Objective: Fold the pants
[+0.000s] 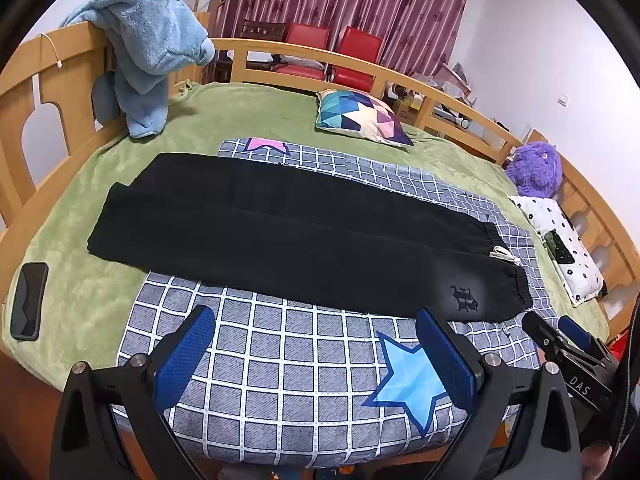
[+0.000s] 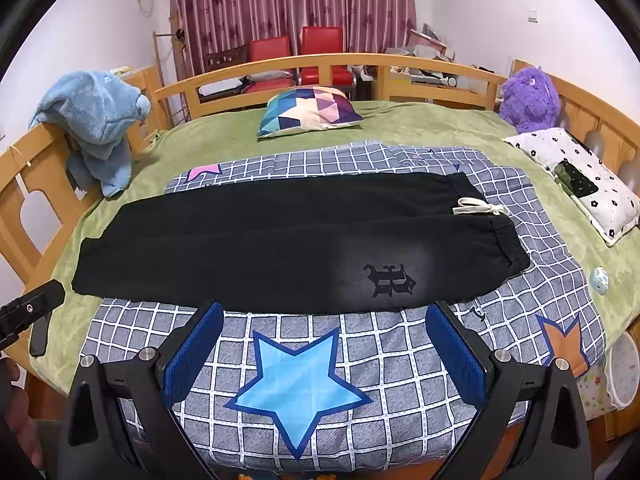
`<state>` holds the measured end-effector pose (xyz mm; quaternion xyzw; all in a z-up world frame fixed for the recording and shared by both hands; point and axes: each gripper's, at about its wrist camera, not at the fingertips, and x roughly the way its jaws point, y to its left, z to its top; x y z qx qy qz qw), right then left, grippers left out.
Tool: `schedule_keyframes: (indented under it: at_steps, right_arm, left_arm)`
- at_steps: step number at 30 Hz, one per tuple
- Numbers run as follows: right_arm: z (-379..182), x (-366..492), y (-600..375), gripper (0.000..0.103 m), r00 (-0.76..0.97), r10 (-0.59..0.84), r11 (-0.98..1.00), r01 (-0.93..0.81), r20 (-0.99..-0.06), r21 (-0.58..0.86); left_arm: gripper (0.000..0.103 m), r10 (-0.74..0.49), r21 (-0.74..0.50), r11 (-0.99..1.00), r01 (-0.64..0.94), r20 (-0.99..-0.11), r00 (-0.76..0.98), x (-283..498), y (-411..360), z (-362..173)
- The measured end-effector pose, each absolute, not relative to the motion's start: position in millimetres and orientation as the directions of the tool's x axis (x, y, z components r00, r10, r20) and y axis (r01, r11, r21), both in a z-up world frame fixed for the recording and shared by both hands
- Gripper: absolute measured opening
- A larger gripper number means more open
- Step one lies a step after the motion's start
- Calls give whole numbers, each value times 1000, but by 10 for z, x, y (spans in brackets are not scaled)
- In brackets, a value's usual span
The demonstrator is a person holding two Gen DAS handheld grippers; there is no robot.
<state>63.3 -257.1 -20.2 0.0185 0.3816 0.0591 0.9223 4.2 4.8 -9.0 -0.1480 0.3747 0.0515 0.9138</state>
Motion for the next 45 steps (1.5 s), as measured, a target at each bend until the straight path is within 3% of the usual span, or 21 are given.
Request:
schedule_keyframes:
  at_steps: [45]
  right_arm:
    - [-205, 627, -2525, 100, 695, 127, 992, -103, -708, 76]
  left_arm:
    - [101, -19, -237, 948, -211, -706, 708, 38, 96, -112]
